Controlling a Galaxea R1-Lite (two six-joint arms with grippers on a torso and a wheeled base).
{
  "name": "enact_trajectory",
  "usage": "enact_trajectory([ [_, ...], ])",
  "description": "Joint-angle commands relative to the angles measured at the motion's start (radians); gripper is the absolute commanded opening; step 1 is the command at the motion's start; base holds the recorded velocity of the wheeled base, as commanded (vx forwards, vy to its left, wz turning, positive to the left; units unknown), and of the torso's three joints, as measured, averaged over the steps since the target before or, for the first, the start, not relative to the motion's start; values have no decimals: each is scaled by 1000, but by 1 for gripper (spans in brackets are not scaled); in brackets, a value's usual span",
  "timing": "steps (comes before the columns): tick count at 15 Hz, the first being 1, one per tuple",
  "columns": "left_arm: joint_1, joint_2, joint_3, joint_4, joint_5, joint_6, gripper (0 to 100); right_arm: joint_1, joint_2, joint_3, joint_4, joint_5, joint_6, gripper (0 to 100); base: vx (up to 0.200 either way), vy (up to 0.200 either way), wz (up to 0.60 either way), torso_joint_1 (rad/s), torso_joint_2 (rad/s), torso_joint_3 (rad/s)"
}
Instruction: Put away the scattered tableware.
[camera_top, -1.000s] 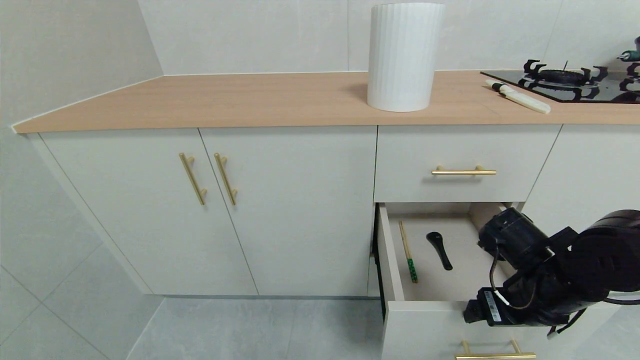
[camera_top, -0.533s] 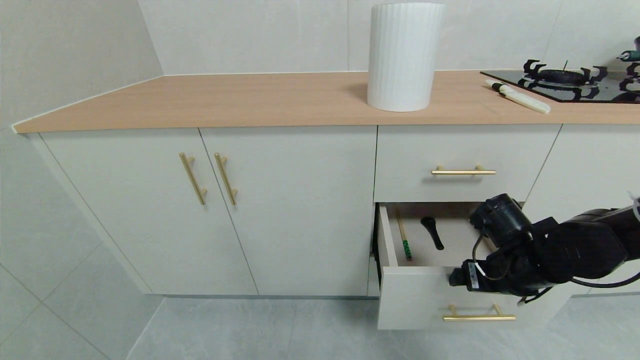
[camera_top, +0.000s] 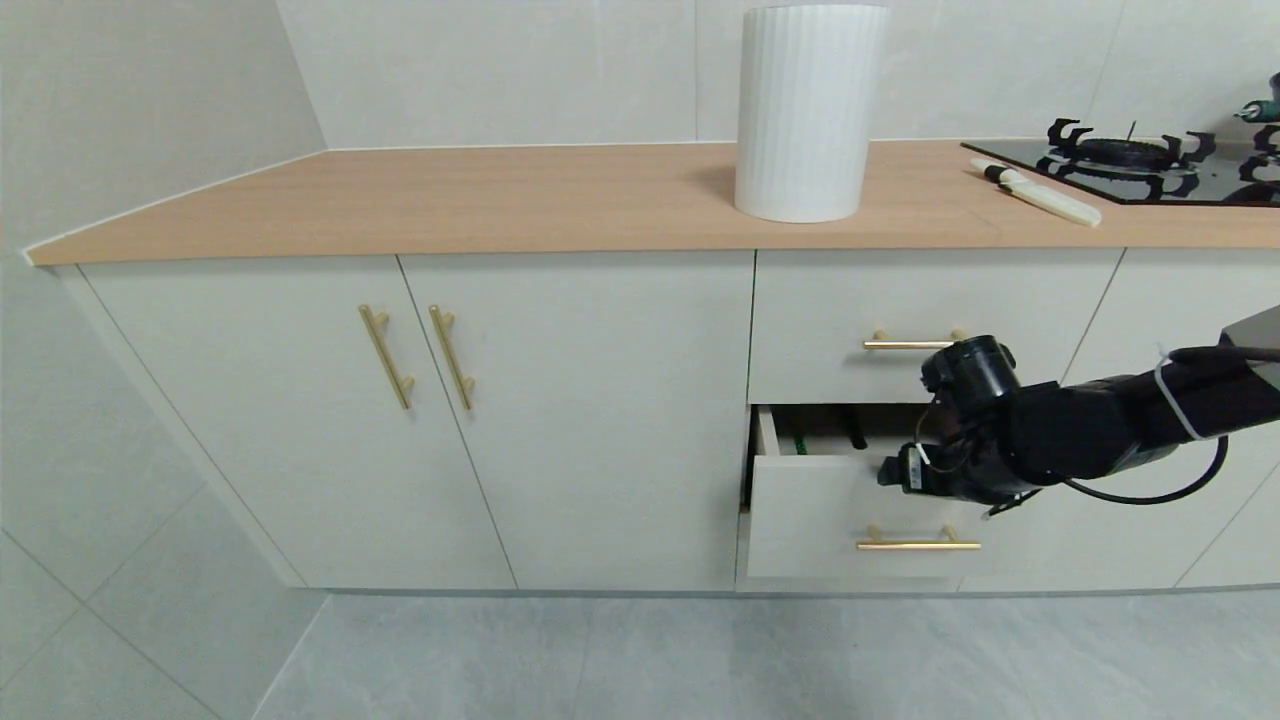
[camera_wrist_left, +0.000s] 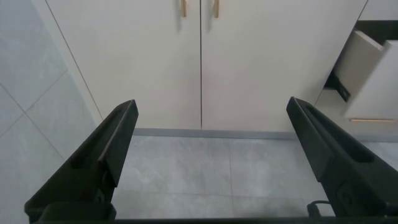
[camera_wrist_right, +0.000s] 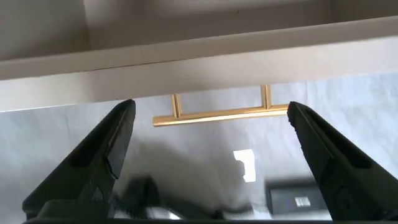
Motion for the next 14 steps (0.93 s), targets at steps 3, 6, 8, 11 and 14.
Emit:
enact_trajectory([
  [3,0,0,0,0,0,-1,100,-7,64,-22,-111,-13,0,100,0,0,0,0,0,0],
  [6,0,0,0,0,0,-1,100,-10,121,-15,-229,-64,1,100,0,0,0,0,0,0],
  [8,0,0,0,0,0,-1,100,-9,144,-9,-272,-67,0,100,0,0,0,0,0,0],
  [11,0,0,0,0,0,-1,100,-21,187,-9,-404,-88,0,100,0,0,0,0,0,0],
  [14,0,0,0,0,0,-1,100,-27,217,-13,-489,-95,0,100,0,0,0,0,0,0],
])
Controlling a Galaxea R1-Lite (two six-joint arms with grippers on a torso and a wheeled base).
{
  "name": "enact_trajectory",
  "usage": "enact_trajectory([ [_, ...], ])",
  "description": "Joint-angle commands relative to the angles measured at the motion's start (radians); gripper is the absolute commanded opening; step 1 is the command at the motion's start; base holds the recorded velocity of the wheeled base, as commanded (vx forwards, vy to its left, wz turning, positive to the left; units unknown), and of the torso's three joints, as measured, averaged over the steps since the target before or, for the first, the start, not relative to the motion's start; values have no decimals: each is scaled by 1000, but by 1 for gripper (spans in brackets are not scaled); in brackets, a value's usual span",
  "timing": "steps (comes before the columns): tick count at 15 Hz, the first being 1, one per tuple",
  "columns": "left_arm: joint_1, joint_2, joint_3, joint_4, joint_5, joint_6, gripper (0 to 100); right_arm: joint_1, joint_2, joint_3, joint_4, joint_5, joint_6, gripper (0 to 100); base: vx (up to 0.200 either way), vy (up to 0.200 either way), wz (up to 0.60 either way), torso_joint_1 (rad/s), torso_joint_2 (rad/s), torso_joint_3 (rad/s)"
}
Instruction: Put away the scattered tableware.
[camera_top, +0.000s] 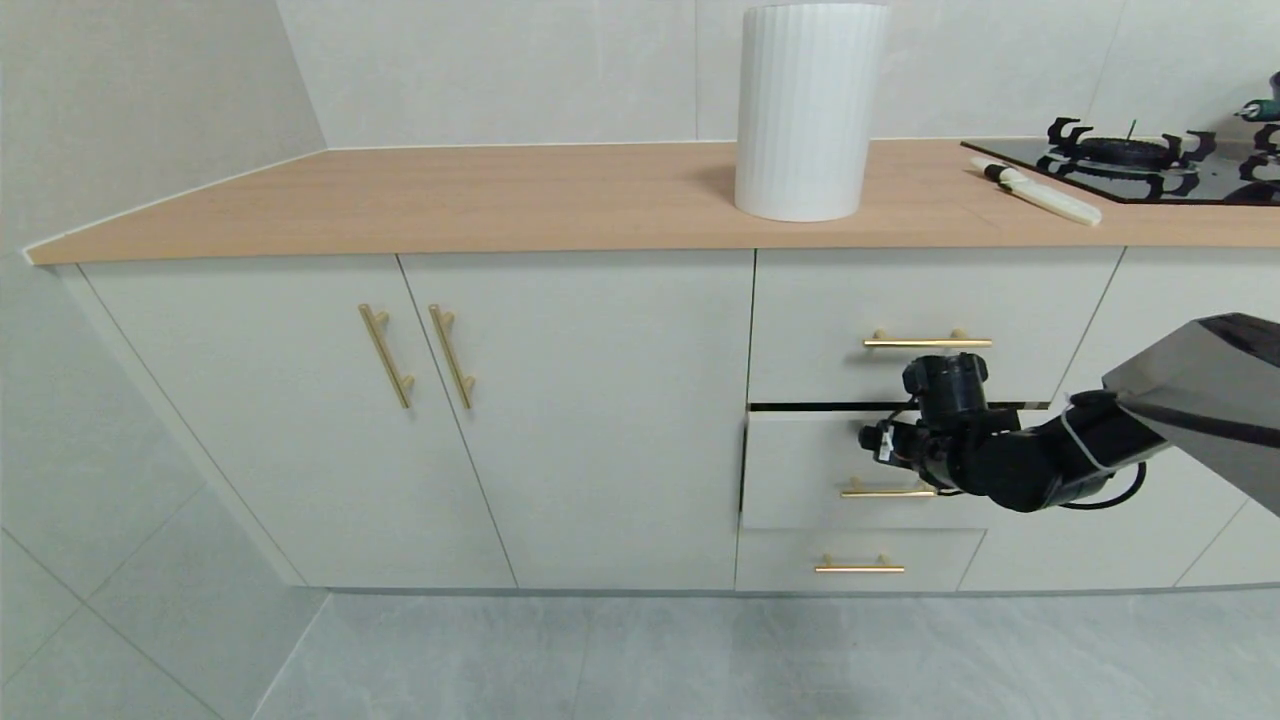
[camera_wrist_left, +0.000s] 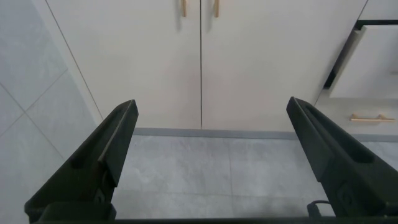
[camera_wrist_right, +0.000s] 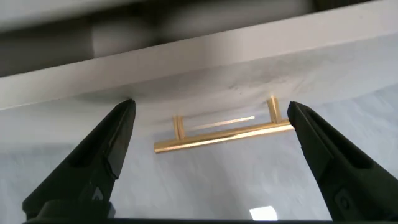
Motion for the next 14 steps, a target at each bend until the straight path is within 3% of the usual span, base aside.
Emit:
enact_trajectory([
  [1,0,0,0,0,0,-1,100,-10,40,-6,-42,-13,0,100,0,0,0,0,0,0],
  [4,0,0,0,0,0,-1,100,-13,80,-11,-171,-54,-5,100,0,0,0,0,0,0],
  [11,0,0,0,0,0,-1,100,-20,62,-15,-175,-57,-2,100,0,0,0,0,0,0],
  [14,0,0,0,0,0,-1,100,-19,-40,87,-166,-31,-5,100,0,0,0,0,0,0],
])
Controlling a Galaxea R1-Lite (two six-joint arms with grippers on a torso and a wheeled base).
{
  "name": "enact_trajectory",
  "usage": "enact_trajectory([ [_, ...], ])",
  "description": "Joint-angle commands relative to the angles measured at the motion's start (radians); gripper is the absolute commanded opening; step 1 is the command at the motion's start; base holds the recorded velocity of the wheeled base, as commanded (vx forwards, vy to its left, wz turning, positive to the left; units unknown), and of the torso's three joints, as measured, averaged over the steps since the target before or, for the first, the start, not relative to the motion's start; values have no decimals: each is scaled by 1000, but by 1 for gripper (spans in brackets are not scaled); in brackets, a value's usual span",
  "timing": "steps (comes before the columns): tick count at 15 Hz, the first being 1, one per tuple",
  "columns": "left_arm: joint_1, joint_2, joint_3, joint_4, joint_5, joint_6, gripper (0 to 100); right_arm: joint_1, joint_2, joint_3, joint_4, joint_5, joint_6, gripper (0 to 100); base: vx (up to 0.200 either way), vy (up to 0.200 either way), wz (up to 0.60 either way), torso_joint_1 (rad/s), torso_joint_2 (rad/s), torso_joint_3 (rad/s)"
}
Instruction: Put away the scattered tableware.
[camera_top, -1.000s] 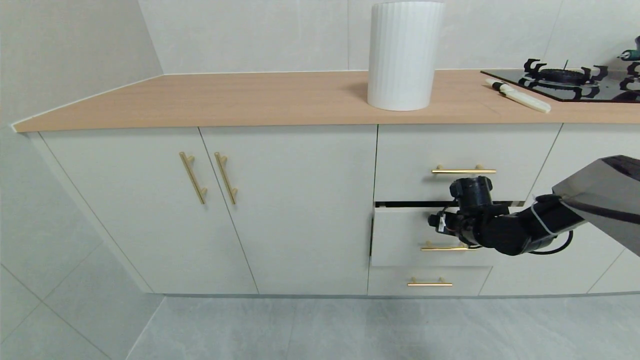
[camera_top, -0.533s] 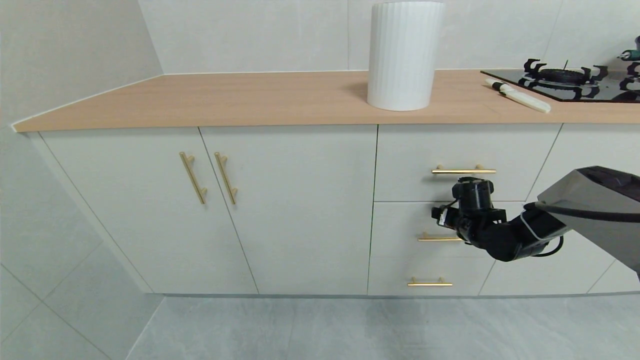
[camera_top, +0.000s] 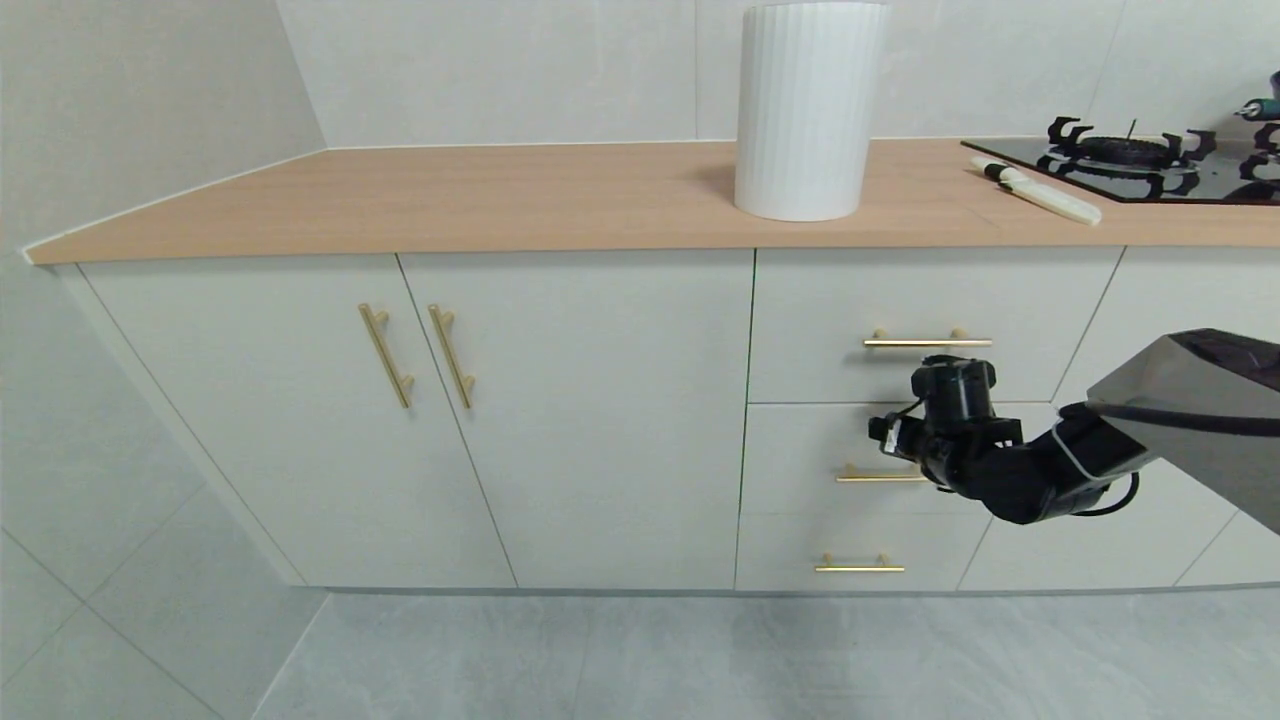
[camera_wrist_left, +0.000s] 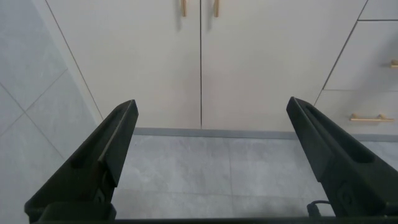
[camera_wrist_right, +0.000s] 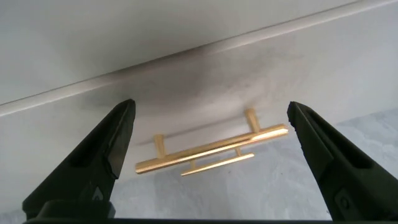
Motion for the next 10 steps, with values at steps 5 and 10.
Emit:
enact_trajectory([
  [5,1,0,0,2,0,0,100,12,-412,283,-1,16,-1,100,0,0,0,0,0,0],
  [10,1,0,0,0,0,0,100,33,-983,618,1,-14,-111,100,0,0,0,0,0,0],
])
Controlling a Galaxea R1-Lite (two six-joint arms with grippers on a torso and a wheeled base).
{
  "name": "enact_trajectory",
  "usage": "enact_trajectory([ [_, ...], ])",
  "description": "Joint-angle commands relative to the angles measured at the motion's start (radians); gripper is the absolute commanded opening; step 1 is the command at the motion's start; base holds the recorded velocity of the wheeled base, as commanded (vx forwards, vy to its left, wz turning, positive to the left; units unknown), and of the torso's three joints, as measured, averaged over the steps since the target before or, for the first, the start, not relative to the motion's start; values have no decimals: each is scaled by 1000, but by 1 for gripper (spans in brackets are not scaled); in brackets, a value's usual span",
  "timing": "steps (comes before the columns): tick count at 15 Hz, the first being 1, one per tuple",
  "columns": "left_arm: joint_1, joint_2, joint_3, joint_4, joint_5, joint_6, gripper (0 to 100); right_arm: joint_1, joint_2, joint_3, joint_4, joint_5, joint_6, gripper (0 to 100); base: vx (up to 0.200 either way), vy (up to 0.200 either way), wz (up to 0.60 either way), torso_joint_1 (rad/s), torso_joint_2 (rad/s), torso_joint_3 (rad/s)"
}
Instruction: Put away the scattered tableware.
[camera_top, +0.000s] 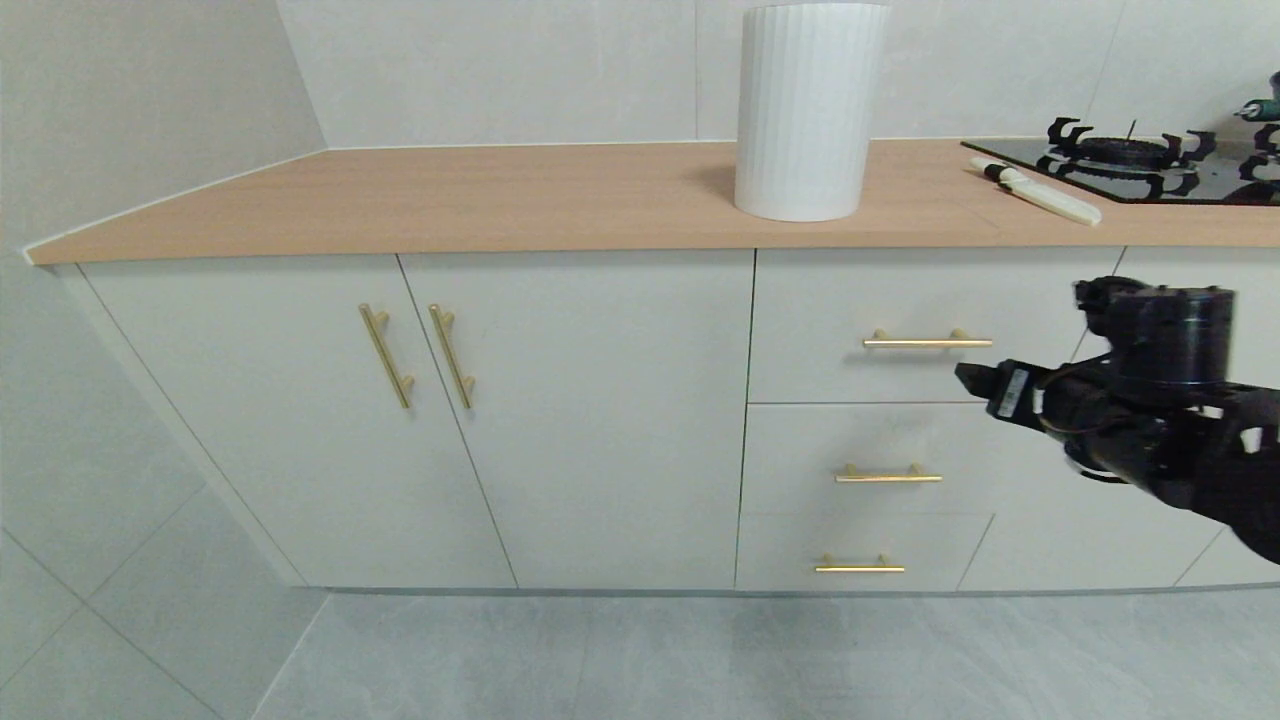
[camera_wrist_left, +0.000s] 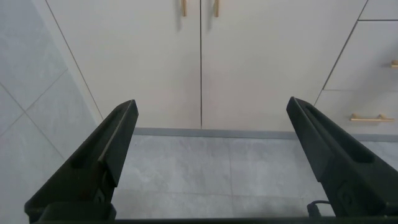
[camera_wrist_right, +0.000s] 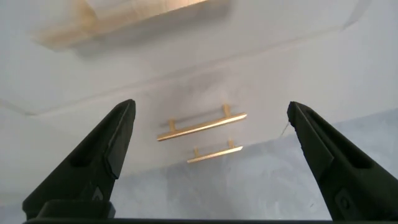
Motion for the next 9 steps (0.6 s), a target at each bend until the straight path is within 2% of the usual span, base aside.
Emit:
enact_trajectory([
  [1,0,0,0,0,0,-1,100,32,-510,287,2,-45,-103,100,0,0,0,0,0,0],
  [3,0,0,0,0,0,-1,100,21,-694,385,42,-128,-210,100,0,0,0,0,0,0],
  [4,0,0,0,0,0,-1,100,-36,-862,411,137,-199,-293,100,0,0,0,0,0,0],
  [7,0,0,0,1,0,-1,100,-111,-1190,405,396,-203,-408,100,0,0,0,0,0,0],
  [9,0,0,0,0,0,-1,100,-201,-1417,368,597,-205,-456,100,0,0,0,0,0,0],
])
